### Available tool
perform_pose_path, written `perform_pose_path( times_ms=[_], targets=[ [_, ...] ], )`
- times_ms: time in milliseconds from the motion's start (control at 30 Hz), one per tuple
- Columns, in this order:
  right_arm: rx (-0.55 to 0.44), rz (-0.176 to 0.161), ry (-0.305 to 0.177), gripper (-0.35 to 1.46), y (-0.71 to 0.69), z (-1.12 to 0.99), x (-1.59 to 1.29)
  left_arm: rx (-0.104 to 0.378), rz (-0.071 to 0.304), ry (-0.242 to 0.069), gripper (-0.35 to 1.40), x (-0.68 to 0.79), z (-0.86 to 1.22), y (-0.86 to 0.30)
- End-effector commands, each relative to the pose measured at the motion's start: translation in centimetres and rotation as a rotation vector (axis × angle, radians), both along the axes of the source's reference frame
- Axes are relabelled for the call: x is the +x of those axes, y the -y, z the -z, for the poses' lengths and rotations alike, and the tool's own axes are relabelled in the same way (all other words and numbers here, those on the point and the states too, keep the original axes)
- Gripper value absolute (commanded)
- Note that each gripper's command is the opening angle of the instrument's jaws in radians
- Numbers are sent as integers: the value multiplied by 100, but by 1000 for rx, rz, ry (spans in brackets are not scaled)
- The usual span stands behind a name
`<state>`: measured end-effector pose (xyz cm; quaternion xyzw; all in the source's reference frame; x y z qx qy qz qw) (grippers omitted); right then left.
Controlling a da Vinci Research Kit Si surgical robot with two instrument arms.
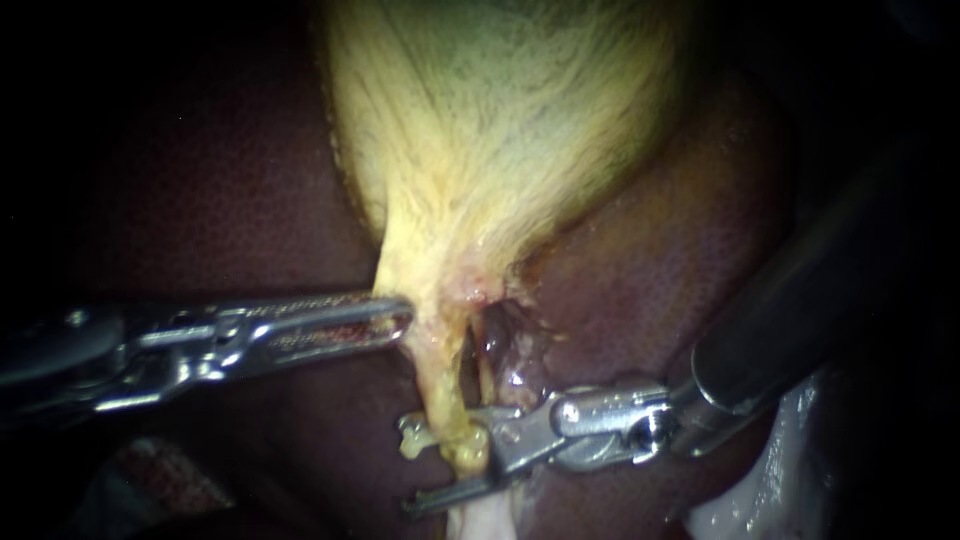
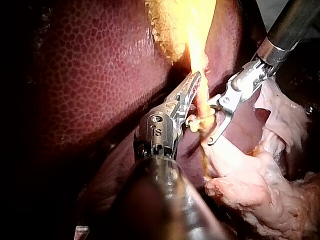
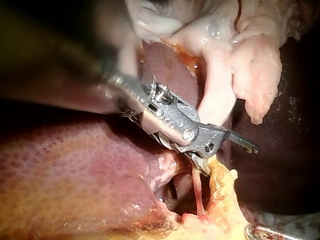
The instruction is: Going back first clip left tube
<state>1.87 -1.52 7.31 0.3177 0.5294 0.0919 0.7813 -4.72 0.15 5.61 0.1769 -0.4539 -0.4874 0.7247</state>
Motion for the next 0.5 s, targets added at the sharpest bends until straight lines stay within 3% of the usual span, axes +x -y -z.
perform_pose_path(
  times_ms=[33,233,500],
  targets=[
    [0,0,0,59,1,0,1,1,0,-1,-5,0,-1,0],
    [3,-4,4,60,2,-2,8,1,1,-1,-5,-2,-1,-1],
    [-69,17,-24,60,6,-10,15,1,2,-2,-5,-3,1,0]
  ],
)
